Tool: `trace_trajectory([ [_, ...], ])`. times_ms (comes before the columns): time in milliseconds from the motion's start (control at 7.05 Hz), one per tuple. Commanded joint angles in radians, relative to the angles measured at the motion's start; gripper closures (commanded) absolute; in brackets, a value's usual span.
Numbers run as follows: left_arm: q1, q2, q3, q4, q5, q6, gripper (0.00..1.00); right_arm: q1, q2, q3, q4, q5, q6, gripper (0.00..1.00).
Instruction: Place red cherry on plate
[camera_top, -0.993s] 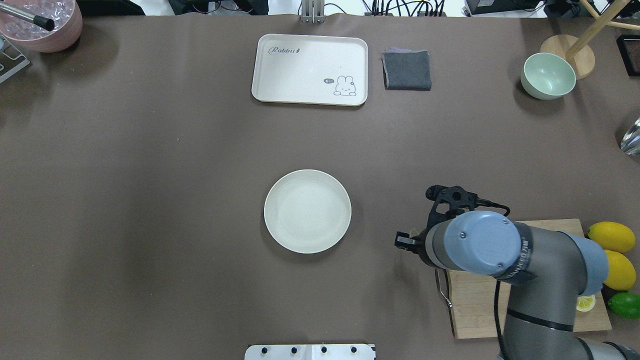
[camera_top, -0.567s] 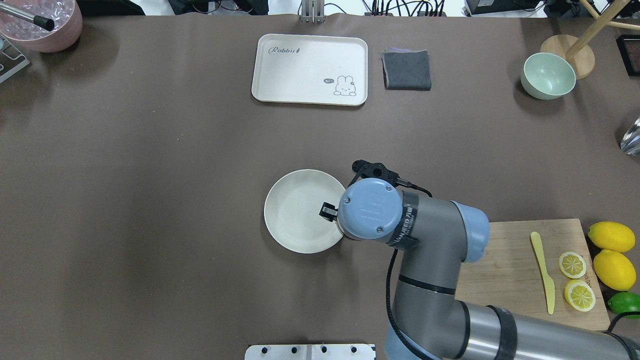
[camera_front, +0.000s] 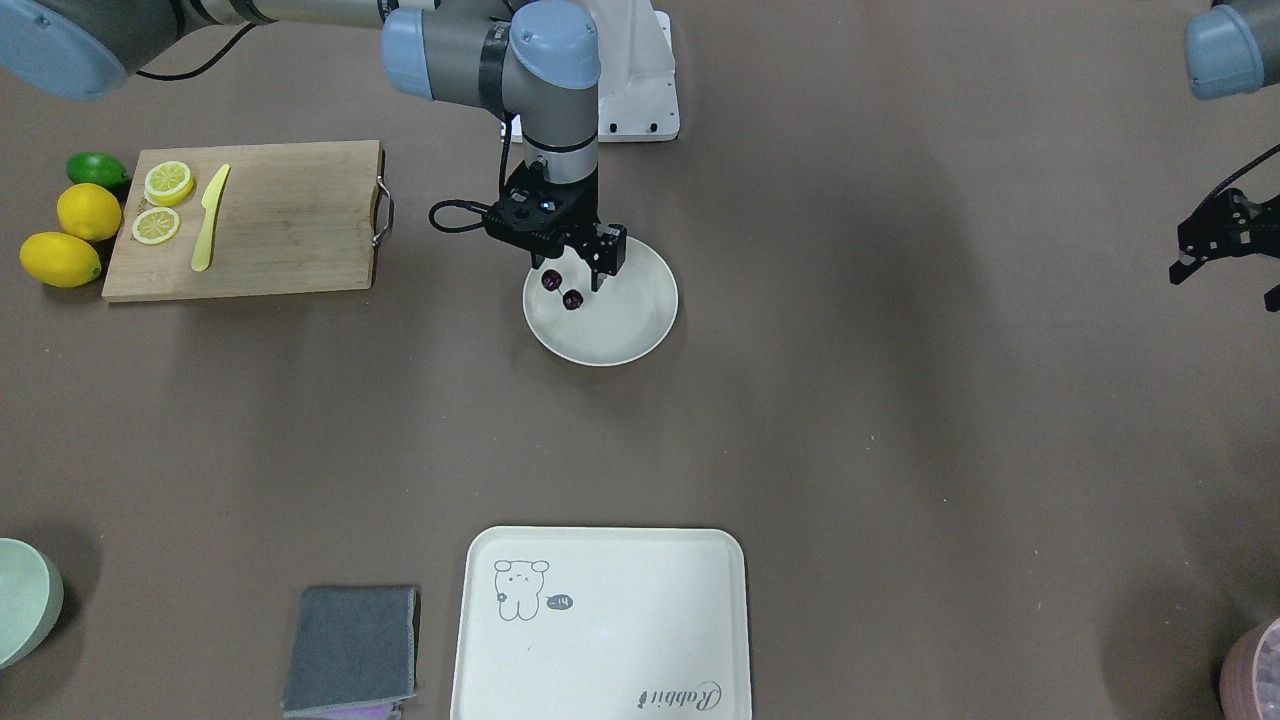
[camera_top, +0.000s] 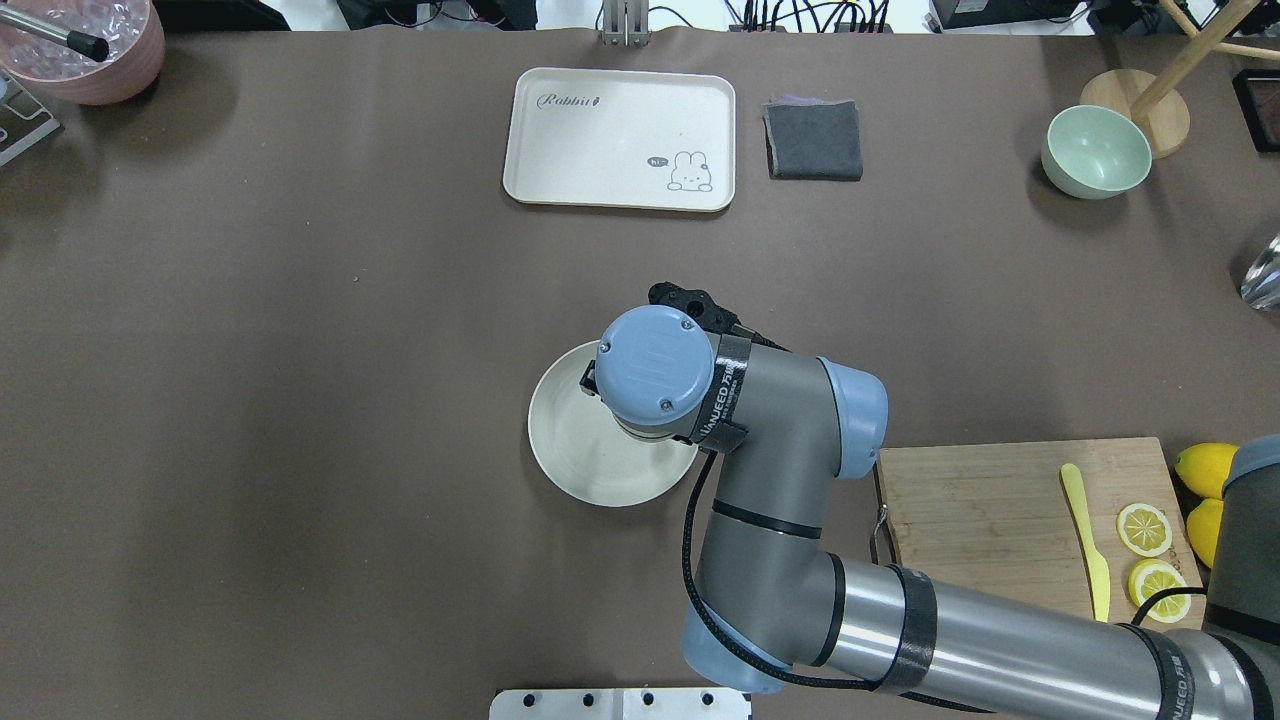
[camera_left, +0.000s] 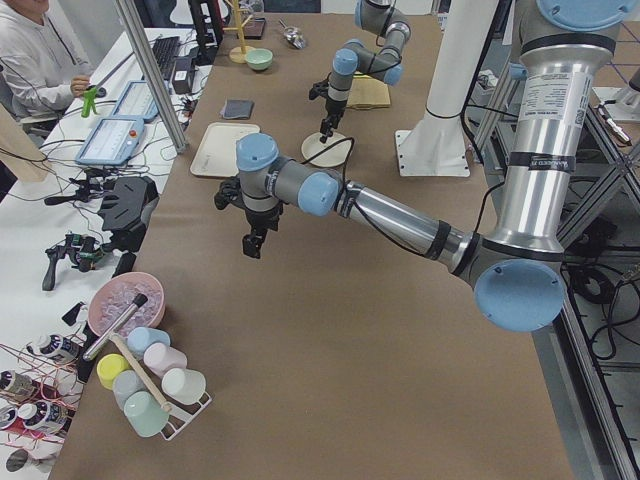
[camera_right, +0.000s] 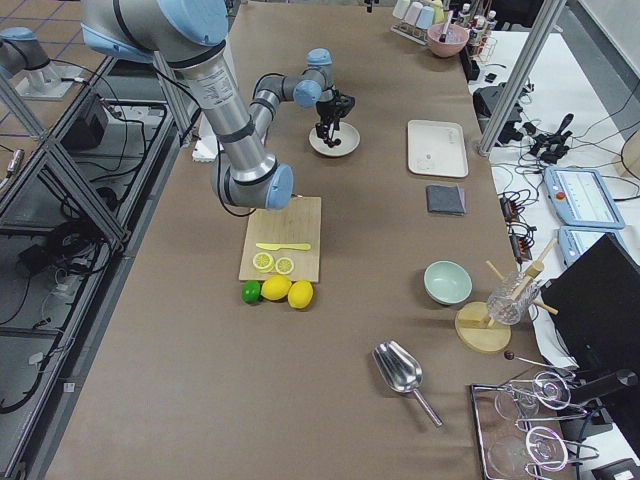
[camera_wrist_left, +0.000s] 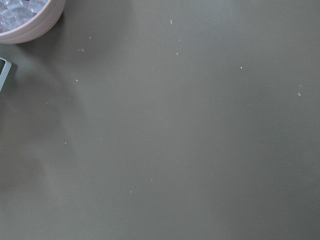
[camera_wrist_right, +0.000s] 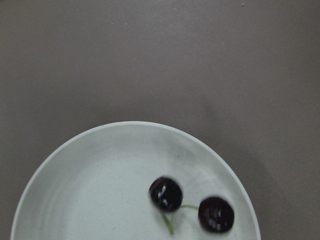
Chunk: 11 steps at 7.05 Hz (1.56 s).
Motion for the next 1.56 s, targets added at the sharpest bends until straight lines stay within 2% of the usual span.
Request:
trace_trajectory([
  [0, -0.008, 0.036, 0.039, -0.023, -0.003, 0.003, 0.02, 0.033, 0.010, 0.081, -0.103, 0.052, -0.015, 0.00],
  [284, -0.096, 0.048, 0.066, -0.005, 0.010, 0.003, 0.02, 0.093, -0.023, 0.181, -0.207, 0.104, -0.114, 0.00],
  [425, -0.130, 0.047, 0.085, -0.001, 0.012, 0.007, 0.02, 0.160, -0.086, 0.257, -0.256, 0.177, -0.239, 0.00],
  [567, -0.178, 0.088, 0.105, 0.039, 0.010, 0.144, 0.02, 0.243, -0.174, 0.323, -0.260, 0.219, -0.376, 0.00],
  [709, -0.227, 0.085, 0.138, 0.162, 0.007, 0.258, 0.02, 0.345, -0.250, 0.356, -0.260, 0.254, -0.559, 0.00],
  [851, -0.251, 0.103, 0.145, 0.191, 0.006, 0.257, 0.02, 0.454, -0.325, 0.374, -0.255, 0.317, -0.743, 0.00],
  [1134, -0.279, 0.132, 0.138, 0.184, 0.007, 0.259, 0.02, 0.649, -0.490, 0.393, -0.248, 0.362, -1.103, 0.00],
  [1276, -0.279, 0.134, 0.140, 0.181, 0.006, 0.257, 0.02, 0.758, -0.610, 0.432, -0.225, 0.365, -1.201, 0.00],
  [1418, -0.279, 0.137, 0.138, 0.181, 0.001, 0.259, 0.02, 0.864, -0.682, 0.413, -0.222, 0.408, -1.448, 0.00],
])
